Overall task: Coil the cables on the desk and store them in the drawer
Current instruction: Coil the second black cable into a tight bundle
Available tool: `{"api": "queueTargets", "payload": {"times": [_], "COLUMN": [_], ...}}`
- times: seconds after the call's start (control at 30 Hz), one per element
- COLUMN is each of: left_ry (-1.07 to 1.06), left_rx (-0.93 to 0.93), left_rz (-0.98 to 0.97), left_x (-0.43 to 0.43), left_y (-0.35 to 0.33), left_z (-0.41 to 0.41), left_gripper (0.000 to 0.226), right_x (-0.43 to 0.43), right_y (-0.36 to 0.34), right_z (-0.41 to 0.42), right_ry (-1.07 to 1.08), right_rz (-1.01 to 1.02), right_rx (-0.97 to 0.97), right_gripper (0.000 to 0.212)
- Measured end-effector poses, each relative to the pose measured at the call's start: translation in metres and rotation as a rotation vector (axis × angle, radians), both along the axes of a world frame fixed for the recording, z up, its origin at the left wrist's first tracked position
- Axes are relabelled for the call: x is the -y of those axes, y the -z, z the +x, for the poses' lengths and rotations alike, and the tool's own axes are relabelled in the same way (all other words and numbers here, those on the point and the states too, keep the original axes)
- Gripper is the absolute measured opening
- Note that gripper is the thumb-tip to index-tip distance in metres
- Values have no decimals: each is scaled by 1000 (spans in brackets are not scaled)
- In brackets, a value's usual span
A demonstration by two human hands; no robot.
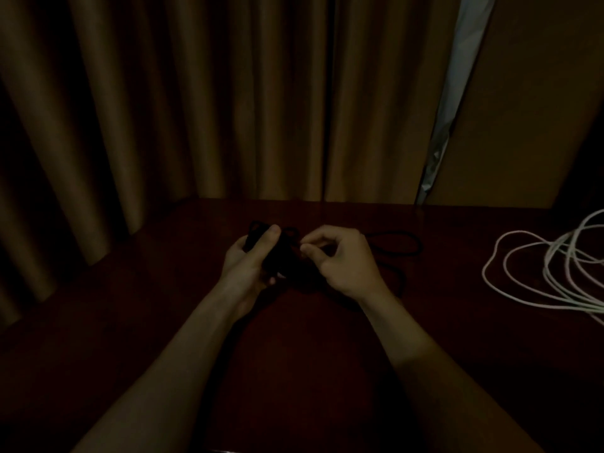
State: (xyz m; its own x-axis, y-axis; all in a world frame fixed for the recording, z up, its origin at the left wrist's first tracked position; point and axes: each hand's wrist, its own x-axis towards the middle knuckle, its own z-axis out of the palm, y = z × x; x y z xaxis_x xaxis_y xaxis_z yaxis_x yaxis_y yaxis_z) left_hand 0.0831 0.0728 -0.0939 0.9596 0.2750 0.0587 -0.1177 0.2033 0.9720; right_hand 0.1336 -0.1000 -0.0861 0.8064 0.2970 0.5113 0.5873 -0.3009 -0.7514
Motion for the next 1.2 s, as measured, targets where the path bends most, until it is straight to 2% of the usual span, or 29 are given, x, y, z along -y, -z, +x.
{"api": "queueTargets", "payload": {"times": [0.13, 0.23, 0.33, 0.43, 0.5, 0.57, 0.67, 0.8, 0.9, 1.03, 1.2], "left_ry": [33, 98, 158, 136, 107, 89, 70, 50, 43, 45, 27], "left_rx": [-22, -7, -11, -4, -1, 13, 52, 35, 39, 64, 126], "left_rz": [-64, -128, -140, -202, -251, -291, -329, -443, -467, -363, -337], "left_x": [-1, -1, 1, -1, 0, 2, 4, 5, 2, 1, 2], "left_y": [-1, -5, -9, -7, -7, -7, -9, -11, -9, -5, -2], "left_z": [1, -1, -4, -3, -2, -3, -4, -5, -4, -2, 1], "left_gripper": [83, 64, 56, 71, 76, 73, 63, 65, 60, 65, 72], "right_x": [-1, 1, 4, -1, -5, -10, -15, -16, -20, -28, -33], "right_y": [0, 4, 6, 6, 11, 14, 16, 16, 17, 21, 21], "right_z": [1, 2, 4, 0, 0, 2, 4, 1, -3, -9, -12], "right_ry": [64, 171, 242, 160, 69, 37, 26, -68, -171, -207, -176], "right_rz": [-109, -271, -169, -95, -105, -158, -114, 31, 85, 221, 294], "right_rx": [72, 131, 77, -36, -119, -149, -176, -310, -347, -274, -207], "right_gripper": [7, 11, 24, 13, 36, 42, 34, 29, 14, 20, 23]}}
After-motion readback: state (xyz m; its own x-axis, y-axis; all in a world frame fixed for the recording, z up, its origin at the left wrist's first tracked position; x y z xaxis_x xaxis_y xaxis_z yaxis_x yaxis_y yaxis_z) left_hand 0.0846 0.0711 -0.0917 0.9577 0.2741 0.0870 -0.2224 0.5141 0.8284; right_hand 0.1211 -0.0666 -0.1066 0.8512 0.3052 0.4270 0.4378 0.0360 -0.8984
